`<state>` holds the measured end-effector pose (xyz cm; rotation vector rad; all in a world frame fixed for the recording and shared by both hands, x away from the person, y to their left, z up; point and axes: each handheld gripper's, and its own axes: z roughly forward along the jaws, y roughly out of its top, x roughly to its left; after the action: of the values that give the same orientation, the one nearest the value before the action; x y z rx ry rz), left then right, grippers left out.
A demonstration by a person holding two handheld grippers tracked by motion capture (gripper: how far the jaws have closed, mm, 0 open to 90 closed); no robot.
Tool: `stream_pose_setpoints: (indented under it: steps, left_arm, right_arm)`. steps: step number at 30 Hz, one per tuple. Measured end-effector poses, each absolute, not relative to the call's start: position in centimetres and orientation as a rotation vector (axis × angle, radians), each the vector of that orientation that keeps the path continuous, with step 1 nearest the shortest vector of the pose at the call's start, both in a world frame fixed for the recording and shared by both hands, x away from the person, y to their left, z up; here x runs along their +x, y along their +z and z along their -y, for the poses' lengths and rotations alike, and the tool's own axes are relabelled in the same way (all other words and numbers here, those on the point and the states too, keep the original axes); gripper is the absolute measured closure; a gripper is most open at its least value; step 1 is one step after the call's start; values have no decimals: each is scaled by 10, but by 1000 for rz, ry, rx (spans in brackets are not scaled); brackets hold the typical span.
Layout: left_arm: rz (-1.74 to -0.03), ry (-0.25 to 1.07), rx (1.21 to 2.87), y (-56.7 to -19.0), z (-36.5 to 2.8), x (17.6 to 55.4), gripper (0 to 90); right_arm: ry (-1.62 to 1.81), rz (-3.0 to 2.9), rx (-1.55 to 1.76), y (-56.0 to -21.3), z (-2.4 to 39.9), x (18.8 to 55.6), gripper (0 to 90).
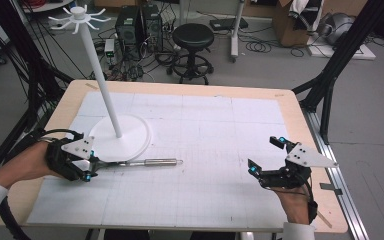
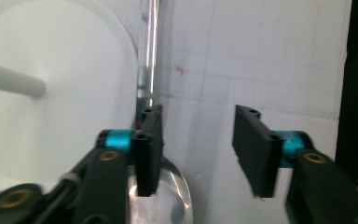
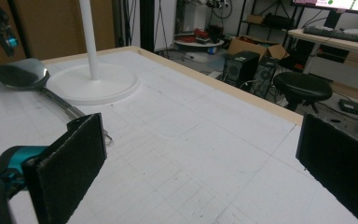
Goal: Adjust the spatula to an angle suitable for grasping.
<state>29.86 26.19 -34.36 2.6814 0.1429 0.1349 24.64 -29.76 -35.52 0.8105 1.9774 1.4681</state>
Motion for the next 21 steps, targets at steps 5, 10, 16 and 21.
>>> stream_pose_setpoints:
  steps: [5,10,16,21]
  left_arm:
    - [-136,92,2591,-330,-254,298,322]
    - [-135,123,2507,-319,-248,300,154]
    - [-165,171,2348,-304,-245,304,17]
    - [-182,204,2342,-300,-246,304,17]
  right_arm:
    - [1468,-1970,817,-355,299,247,9]
    - [1465,-1973,834,-358,301,250,9]
    - [1455,-1985,826,-359,302,250,9]
    - [1447,-1991,824,-358,301,250,9]
